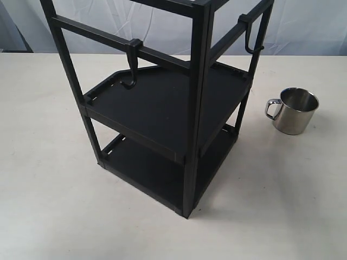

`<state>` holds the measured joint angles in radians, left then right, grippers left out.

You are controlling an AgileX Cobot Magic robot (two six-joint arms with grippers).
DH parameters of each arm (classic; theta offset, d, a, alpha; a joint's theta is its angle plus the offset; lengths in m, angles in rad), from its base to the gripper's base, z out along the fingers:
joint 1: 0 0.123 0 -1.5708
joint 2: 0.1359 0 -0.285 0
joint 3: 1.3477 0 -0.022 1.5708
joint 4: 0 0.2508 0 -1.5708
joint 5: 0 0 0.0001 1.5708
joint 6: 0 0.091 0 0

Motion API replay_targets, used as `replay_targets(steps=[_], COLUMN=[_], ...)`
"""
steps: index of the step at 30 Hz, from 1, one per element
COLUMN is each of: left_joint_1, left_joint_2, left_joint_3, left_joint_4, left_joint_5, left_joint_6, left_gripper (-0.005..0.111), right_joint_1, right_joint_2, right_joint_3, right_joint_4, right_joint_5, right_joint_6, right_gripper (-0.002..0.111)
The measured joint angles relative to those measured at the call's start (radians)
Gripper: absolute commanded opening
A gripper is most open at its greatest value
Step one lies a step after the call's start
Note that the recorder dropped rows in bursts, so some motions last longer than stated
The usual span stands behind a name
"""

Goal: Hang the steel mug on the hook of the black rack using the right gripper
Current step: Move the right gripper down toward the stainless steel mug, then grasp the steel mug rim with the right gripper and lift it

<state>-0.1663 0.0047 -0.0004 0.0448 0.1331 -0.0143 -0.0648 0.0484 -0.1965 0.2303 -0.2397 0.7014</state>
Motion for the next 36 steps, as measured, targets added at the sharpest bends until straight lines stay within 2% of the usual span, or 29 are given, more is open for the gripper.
replay_targets(steps=[3, 5, 9, 12, 16, 19, 23, 27, 36], left_joint_1=[0.000, 0.000, 0.000, 0.000, 0.000, 0.000, 0.000, 0.000, 0.000], left_joint_2=[0.000, 0.000, 0.000, 0.000, 0.000, 0.000, 0.000, 0.000, 0.000], left_joint_3=[0.000, 0.000, 0.000, 0.000, 0.000, 0.000, 0.000, 0.000, 0.000], left_joint_4=[0.000, 0.000, 0.000, 0.000, 0.000, 0.000, 0.000, 0.000, 0.000], left_joint_5=[0.000, 0.000, 0.000, 0.000, 0.000, 0.000, 0.000, 0.000, 0.000], left_joint_6=[0.000, 0.000, 0.000, 0.000, 0.000, 0.000, 0.000, 0.000, 0.000], left_gripper=[0.002, 0.002, 0.002, 0.002, 0.002, 0.002, 0.002, 0.002, 0.002], right_joint_1=[0.000, 0.000, 0.000, 0.000, 0.030, 0.087, 0.157, 0.174, 0.174], right_joint_2=[0.098, 0.214, 0.542, 0.814, 1.176, 1.367, 1.546, 1.660, 1.730], right_joint_3=[-0.121, -0.227, -0.446, -0.616, -0.848, -0.968, -1.042, -1.047, -1.048], right_joint_4=[-0.276, -0.450, -0.613, -0.533, -0.259, -0.141, -0.185, -0.270, -0.322], right_joint_5=[0.094, 0.240, 0.574, 0.806, 1.038, 1.159, 1.200, 1.204, 1.081], right_joint_6=[-0.062, -0.089, -0.266, -0.583, -1.016, -1.204, -1.277, -1.291, -1.278], right_gripper=[0.050, 0.050, 0.050, 0.050, 0.050, 0.050, 0.050, 0.050, 0.050])
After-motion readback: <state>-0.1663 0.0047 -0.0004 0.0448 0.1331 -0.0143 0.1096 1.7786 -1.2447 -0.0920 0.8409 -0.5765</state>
